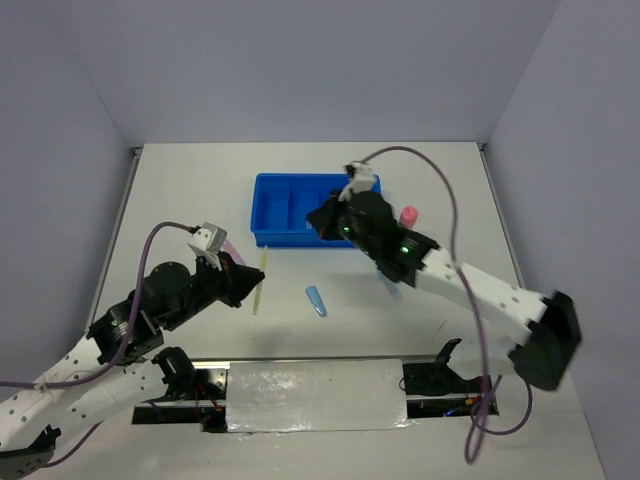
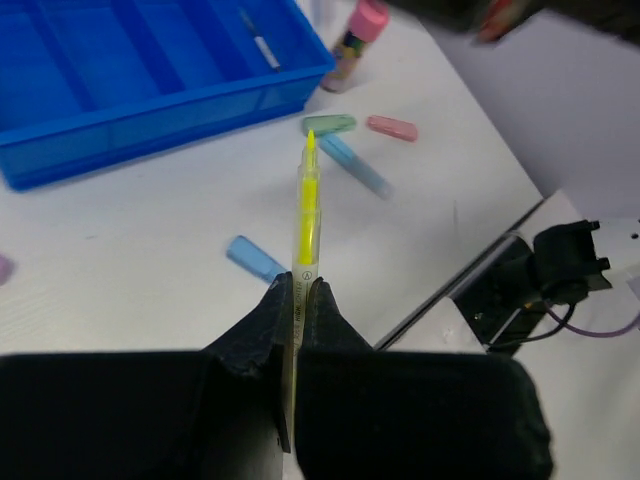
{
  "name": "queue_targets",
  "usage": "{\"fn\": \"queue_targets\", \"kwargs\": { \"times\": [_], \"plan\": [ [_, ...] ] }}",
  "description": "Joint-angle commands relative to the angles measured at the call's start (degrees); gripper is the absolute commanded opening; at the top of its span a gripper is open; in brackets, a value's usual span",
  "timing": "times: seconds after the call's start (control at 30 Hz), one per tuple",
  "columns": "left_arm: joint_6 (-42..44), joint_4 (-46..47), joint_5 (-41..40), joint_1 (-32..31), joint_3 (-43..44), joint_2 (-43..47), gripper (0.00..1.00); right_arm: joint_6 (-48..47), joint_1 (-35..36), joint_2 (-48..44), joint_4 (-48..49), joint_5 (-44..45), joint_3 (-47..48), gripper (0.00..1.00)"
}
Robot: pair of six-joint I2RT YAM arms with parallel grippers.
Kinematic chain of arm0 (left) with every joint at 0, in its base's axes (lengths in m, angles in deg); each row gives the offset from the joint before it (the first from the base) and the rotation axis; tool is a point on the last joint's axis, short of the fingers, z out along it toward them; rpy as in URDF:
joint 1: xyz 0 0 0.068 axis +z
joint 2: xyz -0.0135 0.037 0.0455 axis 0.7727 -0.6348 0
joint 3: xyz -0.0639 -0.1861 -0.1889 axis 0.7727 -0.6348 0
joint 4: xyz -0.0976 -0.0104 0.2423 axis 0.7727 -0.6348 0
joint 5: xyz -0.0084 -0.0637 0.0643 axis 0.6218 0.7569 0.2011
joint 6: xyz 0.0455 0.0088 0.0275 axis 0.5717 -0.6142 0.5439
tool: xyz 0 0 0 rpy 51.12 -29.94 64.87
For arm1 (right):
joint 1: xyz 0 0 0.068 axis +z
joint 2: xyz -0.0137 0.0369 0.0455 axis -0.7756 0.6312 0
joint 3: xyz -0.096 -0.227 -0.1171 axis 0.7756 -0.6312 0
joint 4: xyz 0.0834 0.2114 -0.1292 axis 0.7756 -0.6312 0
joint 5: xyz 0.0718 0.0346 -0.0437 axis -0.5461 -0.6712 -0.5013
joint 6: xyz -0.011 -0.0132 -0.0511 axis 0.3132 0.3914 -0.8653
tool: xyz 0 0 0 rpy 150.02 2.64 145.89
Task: Sort the stationery into containers
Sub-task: Close the pen cap on the pen.
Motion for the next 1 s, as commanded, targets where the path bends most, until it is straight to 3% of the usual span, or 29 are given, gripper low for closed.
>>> {"fn": "queue_targets", "kwargs": {
  "times": [0.0,0.03,0.07,0.1,0.23,0.33,0.57,0.97],
  "plan": [
    [-8.2,18.6,8.4,0.0,-8.3,1.7,0.00,14.6,0.0,-13.0,21.0,8.0,-11.2,0.00],
    [-9.5,22.2,9.8,0.0,-10.3,1.9,0.00,18.3,0.3,-18.3,25.8,8.1,-18.4,0.00],
    [-10.6,25.3,12.3,0.0,-11.8,2.0,0.00,19.2,0.4,-20.4,34.7,7.7,-21.7,0.00],
    [-11.7,32.2,13.5,0.0,-14.7,2.2,0.00,19.9,0.7,-22.2,36.9,6.9,-23.7,0.00],
    [-15.1,42.7,17.5,-0.1,-19.0,1.2,0.00,19.5,1.4,-28.0,35.9,4.3,-25.8,0.00],
    [-15.6,46.3,19.7,-0.2,-19.5,-0.9,0.00,19.5,1.4,-29.6,40.4,0.0,-28.9,0.00],
    [-16.8,50.3,22.3,-0.2,-20.6,-4.2,0.00,17.6,1.7,-29.6,42.2,-5.2,-30.5,0.00],
    [-14.3,45.9,19.8,-0.2,-19.1,-3.1,0.00,14.8,3.6,-27.1,45.4,-11.9,-30.2,0.00]
  ]
}}
